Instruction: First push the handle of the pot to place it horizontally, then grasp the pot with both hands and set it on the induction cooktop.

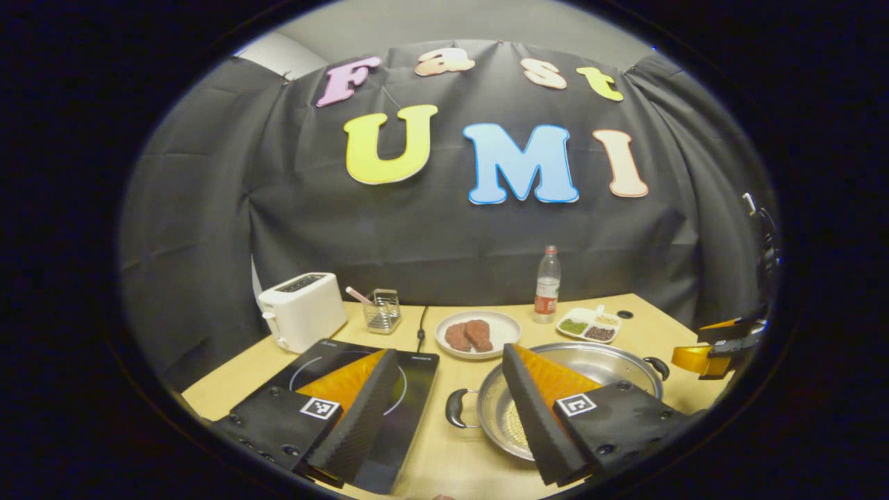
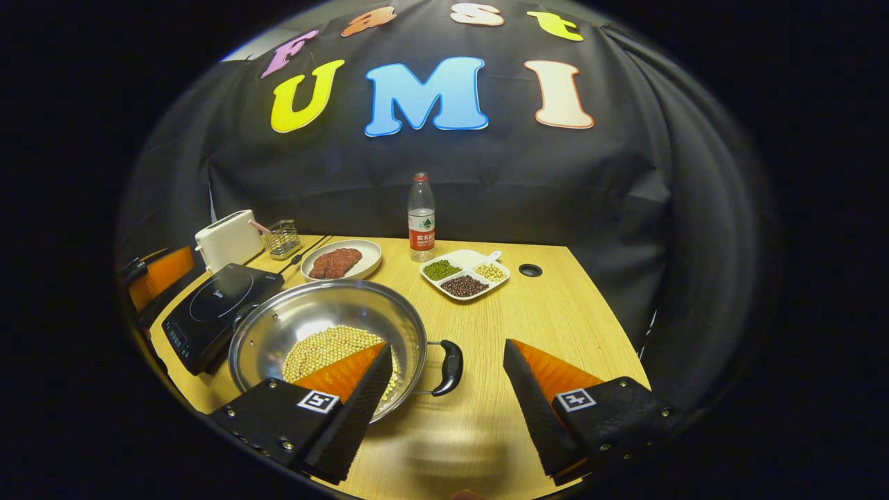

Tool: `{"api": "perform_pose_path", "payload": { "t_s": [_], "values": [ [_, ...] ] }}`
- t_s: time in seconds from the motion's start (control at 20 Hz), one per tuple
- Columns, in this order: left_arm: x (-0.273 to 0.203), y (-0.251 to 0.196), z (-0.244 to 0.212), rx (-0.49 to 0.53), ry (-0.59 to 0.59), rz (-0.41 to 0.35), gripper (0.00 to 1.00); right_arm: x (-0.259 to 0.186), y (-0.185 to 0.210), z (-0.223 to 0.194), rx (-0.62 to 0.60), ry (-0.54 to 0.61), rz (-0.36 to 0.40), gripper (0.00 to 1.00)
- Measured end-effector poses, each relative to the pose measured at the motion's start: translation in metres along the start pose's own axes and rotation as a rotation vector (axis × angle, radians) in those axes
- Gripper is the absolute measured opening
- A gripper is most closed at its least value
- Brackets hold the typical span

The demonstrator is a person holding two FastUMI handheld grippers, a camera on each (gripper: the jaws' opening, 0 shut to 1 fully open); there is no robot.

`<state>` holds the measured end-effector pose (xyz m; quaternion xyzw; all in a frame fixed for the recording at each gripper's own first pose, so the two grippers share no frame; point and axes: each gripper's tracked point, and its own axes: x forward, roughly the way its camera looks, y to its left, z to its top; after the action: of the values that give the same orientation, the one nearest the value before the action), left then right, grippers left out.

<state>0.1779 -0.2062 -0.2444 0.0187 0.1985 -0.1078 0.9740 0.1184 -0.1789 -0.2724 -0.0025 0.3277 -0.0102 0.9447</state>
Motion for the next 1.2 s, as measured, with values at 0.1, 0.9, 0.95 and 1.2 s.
{"api": "perform_pose_path", "payload": {
  "t_s": [0.1, 0.9, 0.95, 1.2],
  "values": [
    [0.016, -0.007, -0.014, 0.003, 0.046, -0.027, 1.0, 0.007, 0.002, -0.002, 0.005, 0.01, 0.002, 0.98],
    [0.091, -0.018, -0.133, -0.032, 0.379, -0.065, 0.98, 0.062, 0.006, -0.044, 0.061, 0.152, -0.01, 0.98],
    [0.092, -0.019, -0.137, -0.029, 0.394, -0.066, 0.95, 0.064, 0.007, -0.046, 0.069, 0.164, -0.006, 0.98],
    [0.091, -0.021, -0.147, -0.035, 0.43, -0.047, 1.0, 0.072, 0.012, -0.054, 0.081, 0.189, 0.011, 0.77]
  ]
}}
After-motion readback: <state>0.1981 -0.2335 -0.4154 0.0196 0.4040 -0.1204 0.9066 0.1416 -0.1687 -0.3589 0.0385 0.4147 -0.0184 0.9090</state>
